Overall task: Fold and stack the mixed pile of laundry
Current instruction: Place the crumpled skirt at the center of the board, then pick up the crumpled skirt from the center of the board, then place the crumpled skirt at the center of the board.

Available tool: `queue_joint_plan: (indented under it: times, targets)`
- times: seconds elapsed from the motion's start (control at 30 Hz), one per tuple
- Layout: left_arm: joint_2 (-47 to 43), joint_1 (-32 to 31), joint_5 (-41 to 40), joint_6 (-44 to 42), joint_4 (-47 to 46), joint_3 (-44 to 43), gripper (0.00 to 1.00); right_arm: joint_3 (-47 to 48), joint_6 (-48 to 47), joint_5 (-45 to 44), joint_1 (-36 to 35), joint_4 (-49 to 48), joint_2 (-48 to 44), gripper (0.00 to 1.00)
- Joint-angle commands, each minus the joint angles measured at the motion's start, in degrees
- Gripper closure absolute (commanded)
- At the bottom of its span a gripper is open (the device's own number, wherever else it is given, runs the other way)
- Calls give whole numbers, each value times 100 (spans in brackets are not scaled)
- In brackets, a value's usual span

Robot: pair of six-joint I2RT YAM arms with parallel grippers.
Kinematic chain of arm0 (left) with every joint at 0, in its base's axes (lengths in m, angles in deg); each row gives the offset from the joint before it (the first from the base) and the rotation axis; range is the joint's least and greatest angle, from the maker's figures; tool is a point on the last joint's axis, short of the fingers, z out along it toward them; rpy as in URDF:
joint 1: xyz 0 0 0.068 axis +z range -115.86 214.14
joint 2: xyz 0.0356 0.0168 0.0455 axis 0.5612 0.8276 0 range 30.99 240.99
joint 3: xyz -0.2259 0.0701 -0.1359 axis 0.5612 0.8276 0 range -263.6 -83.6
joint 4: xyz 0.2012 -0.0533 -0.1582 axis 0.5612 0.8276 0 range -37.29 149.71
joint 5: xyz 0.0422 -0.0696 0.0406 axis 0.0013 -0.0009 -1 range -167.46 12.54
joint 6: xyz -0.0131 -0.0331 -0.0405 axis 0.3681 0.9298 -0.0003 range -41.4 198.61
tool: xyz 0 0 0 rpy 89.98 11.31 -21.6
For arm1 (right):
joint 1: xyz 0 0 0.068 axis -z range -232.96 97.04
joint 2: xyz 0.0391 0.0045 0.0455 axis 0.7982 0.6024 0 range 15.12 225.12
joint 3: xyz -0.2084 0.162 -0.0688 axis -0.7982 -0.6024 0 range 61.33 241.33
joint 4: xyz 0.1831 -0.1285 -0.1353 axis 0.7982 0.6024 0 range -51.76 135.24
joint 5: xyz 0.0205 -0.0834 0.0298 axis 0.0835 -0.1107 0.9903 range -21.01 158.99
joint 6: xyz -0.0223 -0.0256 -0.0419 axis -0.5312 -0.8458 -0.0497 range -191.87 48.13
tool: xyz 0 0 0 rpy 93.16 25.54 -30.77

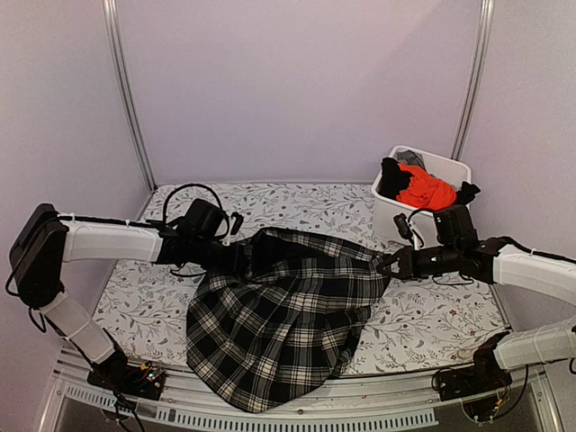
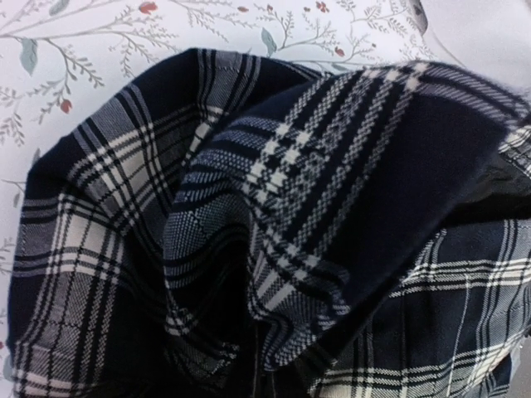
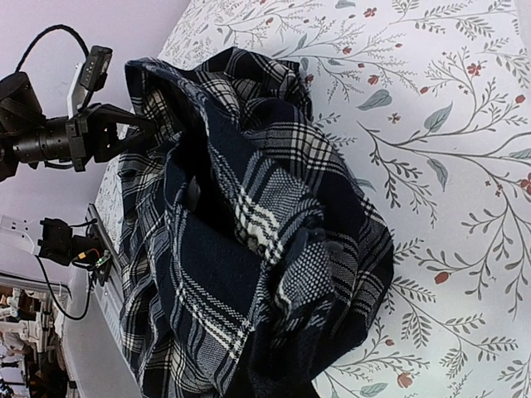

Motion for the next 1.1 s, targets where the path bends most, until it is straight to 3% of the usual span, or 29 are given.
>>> queue_joint_plan:
  times: [0.0, 0.2, 0.5, 0.63, 0.8, 0.9, 1.03, 1.07]
  targets:
    - [-310, 103, -812, -52, 329, -405, 100, 396, -151, -179, 85, 121, -185, 100]
    - [-1186, 391, -1474, -401, 781, -895, 100, 1132, -583, -309, 479, 466, -282, 100]
    - [-2072, 451, -1585, -1110, 1316, -1562, 100, 3058, -1559, -87, 816, 868, 279, 100]
    - [-2697, 437, -879, -959, 1392, -757, 100, 2350, -1739, 518, 817, 752, -91, 100]
    - [-3331, 282, -50, -116, 1148, 891, 100, 236, -1224, 1337, 657, 71, -945, 100]
    - [-3435, -53, 190, 387, 900, 1605, 100, -651, -694, 1171, 33, -269, -1327, 100]
    - [-3336, -524, 32, 691, 989, 1886, 100, -1050, -109, 761, -579, -53, -1356, 100]
    - [-3290, -625, -44, 765, 1038, 1905, 100, -1151, -55, 680, -628, 26, -1372, 94]
